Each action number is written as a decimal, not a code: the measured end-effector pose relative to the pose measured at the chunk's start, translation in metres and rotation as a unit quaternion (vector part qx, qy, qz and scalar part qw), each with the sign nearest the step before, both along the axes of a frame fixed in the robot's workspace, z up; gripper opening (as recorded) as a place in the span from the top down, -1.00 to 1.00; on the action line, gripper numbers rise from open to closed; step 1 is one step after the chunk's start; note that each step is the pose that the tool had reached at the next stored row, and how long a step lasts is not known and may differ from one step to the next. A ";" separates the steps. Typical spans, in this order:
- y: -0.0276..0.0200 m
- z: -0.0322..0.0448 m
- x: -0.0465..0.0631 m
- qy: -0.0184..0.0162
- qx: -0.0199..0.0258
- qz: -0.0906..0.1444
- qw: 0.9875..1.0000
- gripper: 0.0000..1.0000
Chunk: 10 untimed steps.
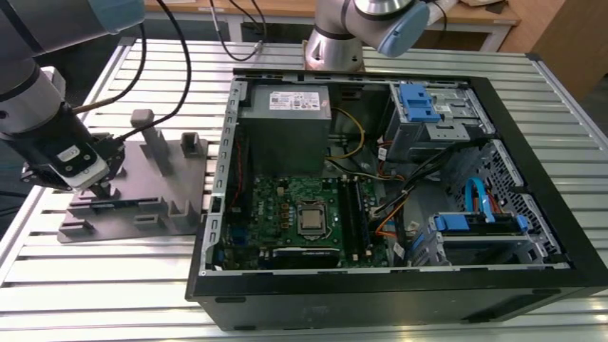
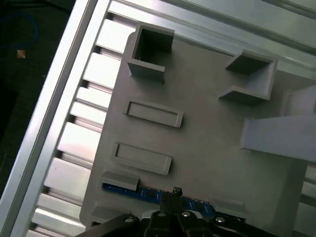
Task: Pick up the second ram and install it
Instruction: 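Pick up the second ram and move it above second insertion slot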
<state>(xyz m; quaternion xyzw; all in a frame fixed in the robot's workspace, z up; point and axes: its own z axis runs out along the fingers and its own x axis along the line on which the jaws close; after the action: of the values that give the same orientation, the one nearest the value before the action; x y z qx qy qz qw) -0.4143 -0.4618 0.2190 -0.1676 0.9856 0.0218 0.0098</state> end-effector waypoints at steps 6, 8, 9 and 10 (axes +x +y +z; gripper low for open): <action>0.0000 0.0000 0.000 0.000 0.000 0.049 0.999 0.85; 0.0000 0.0000 0.000 0.000 0.000 0.065 0.998 0.85; 0.0000 0.0000 0.000 0.000 0.000 0.074 0.997 0.85; 0.0000 0.0000 0.000 0.000 0.000 0.082 0.997 0.85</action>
<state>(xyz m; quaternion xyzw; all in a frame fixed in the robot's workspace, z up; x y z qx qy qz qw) -0.4143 -0.4618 0.2190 -0.2480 0.9685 0.0225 0.0079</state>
